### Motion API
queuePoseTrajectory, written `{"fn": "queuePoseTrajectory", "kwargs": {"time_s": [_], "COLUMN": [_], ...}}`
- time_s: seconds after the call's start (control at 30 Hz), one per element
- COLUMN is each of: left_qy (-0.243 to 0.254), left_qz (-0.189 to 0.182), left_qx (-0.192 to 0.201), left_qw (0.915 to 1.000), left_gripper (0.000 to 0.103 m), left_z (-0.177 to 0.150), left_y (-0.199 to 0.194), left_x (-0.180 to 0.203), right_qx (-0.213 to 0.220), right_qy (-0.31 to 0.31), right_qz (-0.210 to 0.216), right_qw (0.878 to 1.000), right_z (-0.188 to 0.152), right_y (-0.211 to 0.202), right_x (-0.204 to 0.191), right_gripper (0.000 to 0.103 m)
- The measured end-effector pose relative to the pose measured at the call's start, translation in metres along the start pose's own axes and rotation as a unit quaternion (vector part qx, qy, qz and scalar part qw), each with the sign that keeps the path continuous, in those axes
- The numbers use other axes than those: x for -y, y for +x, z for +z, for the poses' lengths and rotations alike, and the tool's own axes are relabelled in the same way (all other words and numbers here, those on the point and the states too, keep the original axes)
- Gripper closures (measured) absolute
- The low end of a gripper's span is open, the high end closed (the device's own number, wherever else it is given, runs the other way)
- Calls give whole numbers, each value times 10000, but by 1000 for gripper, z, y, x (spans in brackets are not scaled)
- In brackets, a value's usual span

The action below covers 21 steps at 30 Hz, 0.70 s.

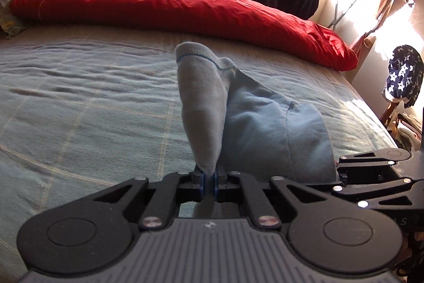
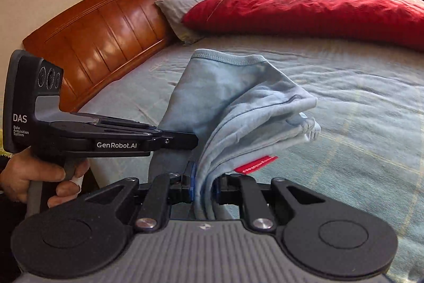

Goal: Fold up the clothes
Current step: 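Lift the gripped shirt end with both grippers and fold it over the shirt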

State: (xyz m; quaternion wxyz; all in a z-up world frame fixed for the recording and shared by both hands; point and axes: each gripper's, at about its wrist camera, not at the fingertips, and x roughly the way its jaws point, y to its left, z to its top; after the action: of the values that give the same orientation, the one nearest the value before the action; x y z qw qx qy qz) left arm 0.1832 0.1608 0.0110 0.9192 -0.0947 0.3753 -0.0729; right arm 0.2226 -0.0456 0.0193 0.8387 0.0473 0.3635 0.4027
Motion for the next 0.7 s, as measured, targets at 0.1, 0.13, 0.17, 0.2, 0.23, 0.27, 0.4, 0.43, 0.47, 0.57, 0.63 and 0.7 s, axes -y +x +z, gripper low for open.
{"fn": "queuePoseTrajectory", "kwargs": {"time_s": [0.1,0.13,0.17,0.2,0.23,0.27,0.4,0.43,0.47,0.57,0.63,0.7], "left_qy": [-188,-273,-320,-362,-432,-453,-418,-413,-401,-396,-393,-384], "left_qz": [373,495,620,774,903,1012,1475,1580,1659,1855,1966,2066], "left_qx": [134,167,188,200,199,193,164,155,157,140,96,37], "left_qw": [9990,9983,9974,9961,9948,9936,9880,9864,9852,9818,9796,9777], "left_gripper": [99,99,99,99,99,99,99,99,99,99,99,99], "left_z": [7,10,12,15,18,21,33,37,40,49,55,60], "left_y": [-22,-30,-36,-41,-46,-49,-57,-59,-59,-59,-56,-54], "left_x": [-35,-48,-59,-69,-80,-90,-122,-130,-137,-161,-175,-188], "right_qx": [-75,-101,-115,-130,-144,-155,-189,-189,-168,-217,-276,-325], "right_qy": [-145,-191,-235,-253,-270,-274,-275,-284,-295,-276,-196,-106], "right_qz": [337,426,527,607,686,764,1024,1075,1112,1228,1320,1407], "right_qw": [9993,9989,9983,9977,9972,9966,9942,9936,9932,9918,9907,9895], "right_z": [15,19,25,30,34,40,59,63,65,74,80,85], "right_y": [29,37,47,56,65,75,114,123,131,158,177,195], "right_x": [-30,-39,-50,-60,-69,-77,-110,-116,-123,-138,-144,-149], "right_gripper": [88,88,88,88,88,88,88,88,88,87,86,86]}}
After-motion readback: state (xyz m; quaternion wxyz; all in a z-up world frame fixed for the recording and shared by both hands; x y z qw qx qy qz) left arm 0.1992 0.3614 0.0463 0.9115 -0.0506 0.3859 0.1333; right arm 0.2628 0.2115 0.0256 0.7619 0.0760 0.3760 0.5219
